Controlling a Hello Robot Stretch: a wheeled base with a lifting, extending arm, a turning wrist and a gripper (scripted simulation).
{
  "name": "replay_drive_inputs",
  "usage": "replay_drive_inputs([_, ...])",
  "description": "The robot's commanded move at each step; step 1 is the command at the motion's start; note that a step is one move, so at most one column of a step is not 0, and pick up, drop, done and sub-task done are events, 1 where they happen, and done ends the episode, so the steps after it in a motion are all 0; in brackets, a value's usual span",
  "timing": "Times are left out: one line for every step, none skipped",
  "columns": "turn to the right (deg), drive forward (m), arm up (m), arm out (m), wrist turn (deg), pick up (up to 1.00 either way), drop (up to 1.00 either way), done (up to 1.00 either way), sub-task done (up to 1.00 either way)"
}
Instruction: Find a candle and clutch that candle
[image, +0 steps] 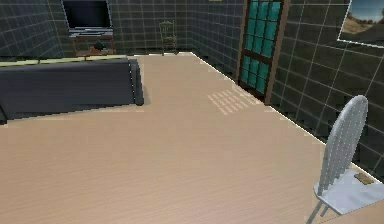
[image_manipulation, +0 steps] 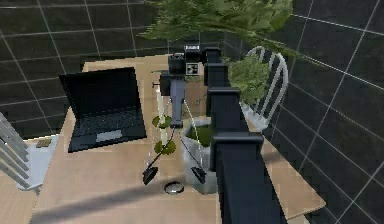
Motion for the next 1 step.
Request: replay_drive_inputs([0.0,0.0,0.0,0.0,45.0,0.0,0.0,0.0,0.0])
